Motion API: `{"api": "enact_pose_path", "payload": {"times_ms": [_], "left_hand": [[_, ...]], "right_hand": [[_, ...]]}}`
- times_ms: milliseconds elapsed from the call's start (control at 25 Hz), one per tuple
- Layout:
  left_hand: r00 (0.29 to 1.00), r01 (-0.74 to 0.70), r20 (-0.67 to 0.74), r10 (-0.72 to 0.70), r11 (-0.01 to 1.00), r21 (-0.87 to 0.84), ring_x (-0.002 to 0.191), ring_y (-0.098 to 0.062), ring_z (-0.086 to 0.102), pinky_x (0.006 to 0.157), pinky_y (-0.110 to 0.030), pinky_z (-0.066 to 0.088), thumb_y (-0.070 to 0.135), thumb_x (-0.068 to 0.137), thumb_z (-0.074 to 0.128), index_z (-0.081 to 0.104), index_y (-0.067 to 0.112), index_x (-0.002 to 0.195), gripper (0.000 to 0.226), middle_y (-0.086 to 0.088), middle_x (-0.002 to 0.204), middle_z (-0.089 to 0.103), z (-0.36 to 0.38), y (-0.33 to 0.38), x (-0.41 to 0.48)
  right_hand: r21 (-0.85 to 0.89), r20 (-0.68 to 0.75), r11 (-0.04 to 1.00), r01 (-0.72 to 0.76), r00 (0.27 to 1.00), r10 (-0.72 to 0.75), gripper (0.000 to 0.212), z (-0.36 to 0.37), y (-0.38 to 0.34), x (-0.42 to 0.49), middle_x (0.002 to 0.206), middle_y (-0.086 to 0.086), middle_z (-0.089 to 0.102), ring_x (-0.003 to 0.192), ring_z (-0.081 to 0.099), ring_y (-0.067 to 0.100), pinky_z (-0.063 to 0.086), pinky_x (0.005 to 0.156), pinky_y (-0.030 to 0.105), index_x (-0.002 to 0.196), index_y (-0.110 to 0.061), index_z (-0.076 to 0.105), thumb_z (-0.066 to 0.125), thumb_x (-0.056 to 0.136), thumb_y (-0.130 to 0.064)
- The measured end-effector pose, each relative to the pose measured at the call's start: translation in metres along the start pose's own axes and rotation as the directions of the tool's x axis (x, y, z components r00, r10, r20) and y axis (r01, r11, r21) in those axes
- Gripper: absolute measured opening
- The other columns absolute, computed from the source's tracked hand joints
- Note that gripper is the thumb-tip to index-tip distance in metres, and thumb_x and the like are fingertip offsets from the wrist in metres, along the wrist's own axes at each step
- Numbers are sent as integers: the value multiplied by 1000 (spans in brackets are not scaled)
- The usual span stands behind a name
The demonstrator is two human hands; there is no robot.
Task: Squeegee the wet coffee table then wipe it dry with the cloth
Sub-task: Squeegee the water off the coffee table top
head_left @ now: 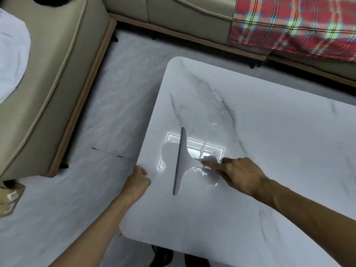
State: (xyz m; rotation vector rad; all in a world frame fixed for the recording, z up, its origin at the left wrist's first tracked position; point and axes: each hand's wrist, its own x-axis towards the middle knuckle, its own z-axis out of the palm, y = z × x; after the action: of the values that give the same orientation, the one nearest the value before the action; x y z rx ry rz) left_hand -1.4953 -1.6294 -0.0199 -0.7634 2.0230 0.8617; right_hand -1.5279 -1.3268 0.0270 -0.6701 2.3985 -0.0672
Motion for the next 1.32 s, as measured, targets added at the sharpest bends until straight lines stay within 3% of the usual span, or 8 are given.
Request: {"api": "enact_pose_path", "payload": {"times_ms": [200, 360, 520, 760, 880, 1000, 1160, 1320], "left_hand": [[998, -52, -40, 50, 998, -44, 73, -18, 48, 55, -25, 36, 2, 83, 51, 46, 11, 105, 25, -6, 93, 51, -1, -12, -6], [987, -86, -147, 68, 989, -118, 69, -12, 48, 54, -24, 36, 9, 89, 48, 44, 13, 106, 18, -3, 94, 52, -17, -43, -11], [984, -90, -161, 75, 992, -86, 70, -10, 49, 56, -24, 39, 15, 89, 52, 43, 16, 105, 18, 2, 86, 52, -26, -77, -15], [998, -31, 50, 33, 998, -53, 78, -17, 50, 61, -24, 38, 6, 87, 48, 44, 12, 115, 29, 0, 92, 51, -3, -105, -19], [999, -26, 41, 28, 999, -47, 72, -15, 49, 58, -26, 38, 4, 85, 48, 44, 12, 113, 30, 0, 85, 49, 6, -106, -20], [999, -27, -28, 24, 996, -86, 80, -20, 52, 57, -24, 38, 5, 86, 47, 46, 11, 114, 29, -4, 98, 54, 4, -110, -20], [976, -11, -216, -33, 980, -197, 80, -18, 52, 58, -26, 38, 5, 86, 46, 50, 11, 112, 27, -5, 104, 57, -9, -122, -24], [969, 7, -245, -44, 988, -152, 73, -15, 49, 55, -22, 36, 6, 87, 45, 48, 11, 113, 26, -3, 94, 54, -14, -133, -29]], "right_hand": [[-42, -22, 989, -144, 989, 143, 50, -6, 5, -52, 79, -9, 44, 70, 60, 25, 50, 63, 36, 143, -60, 12, 6, 94, -51], [110, -47, 994, 29, 999, -24, 45, 4, -91, -9, 108, -2, 60, 91, 63, 32, 45, 71, 36, 142, -57, 21, 14, 98, -54], [36, -27, 990, 134, 991, -133, 44, 37, -167, 32, 99, 5, 57, 81, 61, 32, 38, 63, 34, 145, -52, 23, 29, 105, -34], [69, -96, 997, 25, 995, -18, 42, 63, -103, -25, 99, -5, 61, 83, 65, 30, 38, 61, 32, 139, -62, 22, 27, 102, -43], [17, -115, 997, -73, 991, 74, 43, 61, -69, -69, 72, -11, 43, 62, 60, 27, 45, 52, 34, 139, -60, 28, 30, 99, -47], [-40, -89, 991, -129, 988, 125, 44, 54, -72, -86, 71, -10, 38, 59, 55, 26, 42, 53, 33, 141, -60, 22, 28, 100, -47], [79, -29, 994, 72, 997, -70, 47, 56, -145, -36, 93, -4, 53, 80, 60, 31, 37, 64, 34, 141, -61, 17, 31, 103, -37], [-59, 21, 965, 257, 966, -256, 57, 79, -214, 7, 89, 2, 48, 81, 60, 28, 32, 62, 33, 147, -51, 17, 35, 103, -21]]}}
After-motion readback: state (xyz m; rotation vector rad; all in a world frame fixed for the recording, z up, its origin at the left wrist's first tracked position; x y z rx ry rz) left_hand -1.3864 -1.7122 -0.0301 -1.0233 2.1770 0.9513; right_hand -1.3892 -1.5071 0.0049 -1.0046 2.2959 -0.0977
